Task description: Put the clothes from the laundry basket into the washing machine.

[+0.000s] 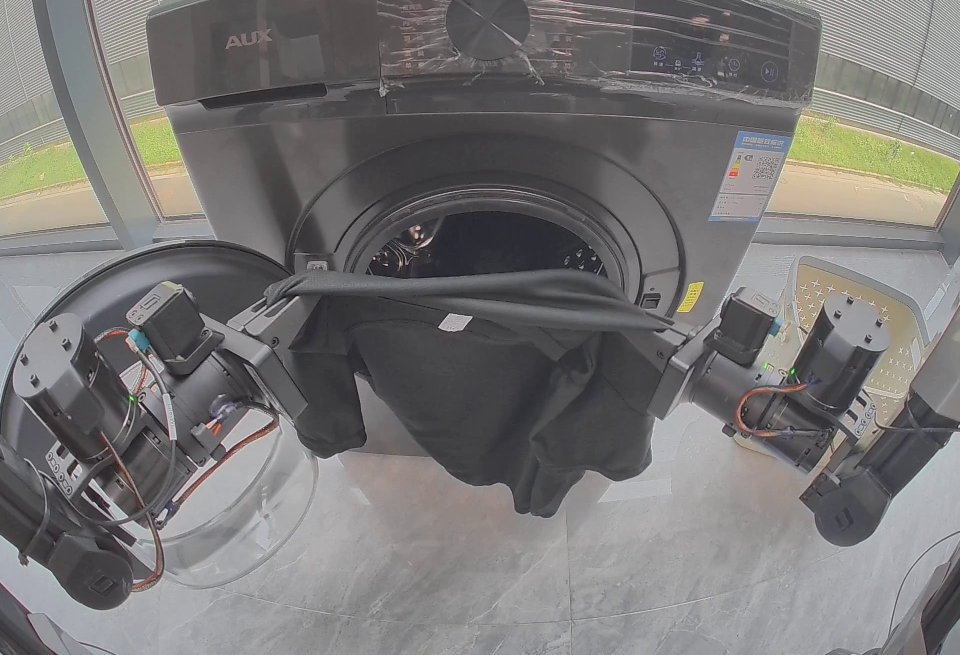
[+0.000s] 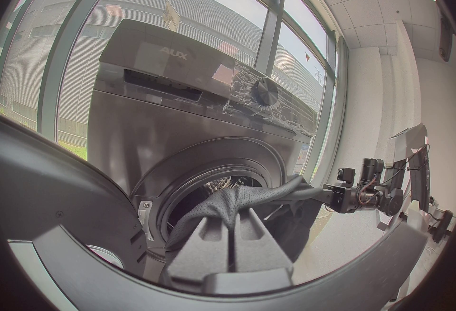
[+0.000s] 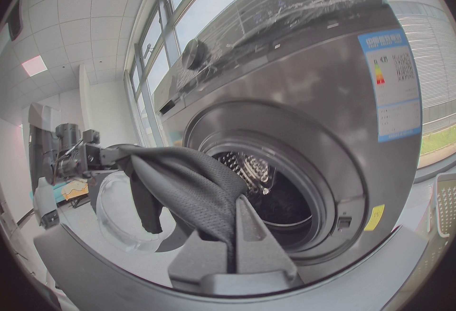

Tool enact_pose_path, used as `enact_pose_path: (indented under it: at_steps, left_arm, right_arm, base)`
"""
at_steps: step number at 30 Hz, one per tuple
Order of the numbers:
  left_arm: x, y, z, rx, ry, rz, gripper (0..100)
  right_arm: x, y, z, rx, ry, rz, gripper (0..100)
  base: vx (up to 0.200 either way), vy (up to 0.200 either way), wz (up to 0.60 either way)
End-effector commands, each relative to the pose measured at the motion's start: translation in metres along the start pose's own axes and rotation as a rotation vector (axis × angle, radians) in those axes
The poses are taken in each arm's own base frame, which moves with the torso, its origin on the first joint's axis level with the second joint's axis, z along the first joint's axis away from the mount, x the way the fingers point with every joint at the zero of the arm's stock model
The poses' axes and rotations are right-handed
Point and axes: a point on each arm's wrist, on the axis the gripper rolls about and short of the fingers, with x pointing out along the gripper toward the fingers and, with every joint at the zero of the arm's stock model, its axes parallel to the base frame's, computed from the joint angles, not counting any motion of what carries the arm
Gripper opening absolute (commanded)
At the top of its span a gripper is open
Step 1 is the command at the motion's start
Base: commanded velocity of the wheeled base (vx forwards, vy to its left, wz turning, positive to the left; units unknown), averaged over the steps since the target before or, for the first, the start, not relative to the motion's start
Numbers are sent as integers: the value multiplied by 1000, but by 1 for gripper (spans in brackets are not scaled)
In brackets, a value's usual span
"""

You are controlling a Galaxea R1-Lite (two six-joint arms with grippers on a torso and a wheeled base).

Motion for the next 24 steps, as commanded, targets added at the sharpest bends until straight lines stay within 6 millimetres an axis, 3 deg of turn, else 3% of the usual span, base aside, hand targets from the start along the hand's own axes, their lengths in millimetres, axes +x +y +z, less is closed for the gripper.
enact_pose_path:
  at_steps: [1, 22, 23, 24]
  left_arm:
    - [-2, -7, 1, -6, -2, -25, 0]
    - [-4, -4, -6, -8, 31, -18, 0]
    - [-6, -4, -8, -8, 42, -17, 100]
    - [-8, -4, -11, -7, 63, -16, 100]
  right_arm:
    - [11, -2, 14, -10, -73, -24, 0]
    - [11, 0, 13, -8, -72, -21, 0]
    - [11, 0, 13, -8, -72, -23, 0]
    - [11, 0, 13, -6, -70, -24, 0]
  base:
    - [0, 0, 0]
    - [0, 0, 0]
    - [0, 0, 0]
    - [0, 0, 0]
